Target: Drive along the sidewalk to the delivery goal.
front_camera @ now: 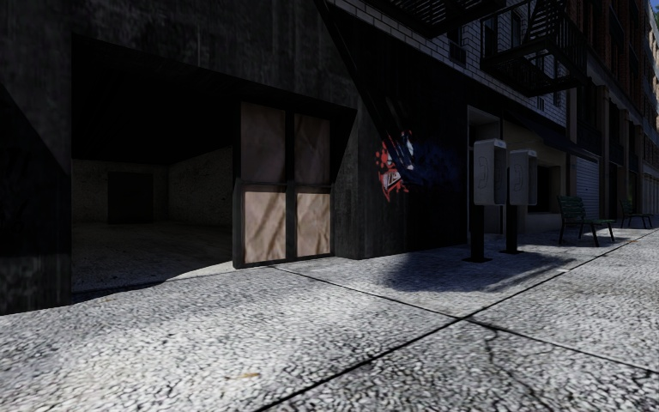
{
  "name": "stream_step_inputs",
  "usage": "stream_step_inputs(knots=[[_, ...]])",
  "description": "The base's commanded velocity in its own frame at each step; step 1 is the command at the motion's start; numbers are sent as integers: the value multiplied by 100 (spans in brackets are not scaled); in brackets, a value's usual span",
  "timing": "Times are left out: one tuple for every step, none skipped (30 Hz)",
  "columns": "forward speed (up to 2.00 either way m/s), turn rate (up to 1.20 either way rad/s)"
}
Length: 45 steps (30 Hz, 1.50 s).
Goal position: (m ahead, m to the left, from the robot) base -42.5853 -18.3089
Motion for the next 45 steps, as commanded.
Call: stream_step_inputs(knots=[[0,0],[0,0],[0,0],[0,0],[0,0],[0,0],[0,0],[0,0],[0,0],[0,0],[0,0],[0,0],[0,0],[0,0],[0,0],[0,0],[0,0],[0,0],[0,0],[0,0],[0,0],[0,0],[0,0],[0,0],[0,0],[0,0],[0,0],[0,0],[0,0],[0,0],[0,0],[3,8],[3,8],[10,14],[13,20],[16,23],[16,23],[26,26],[41,32],[54,37],[59,44],[59,44],[60,51],[60,57],[60,59]])
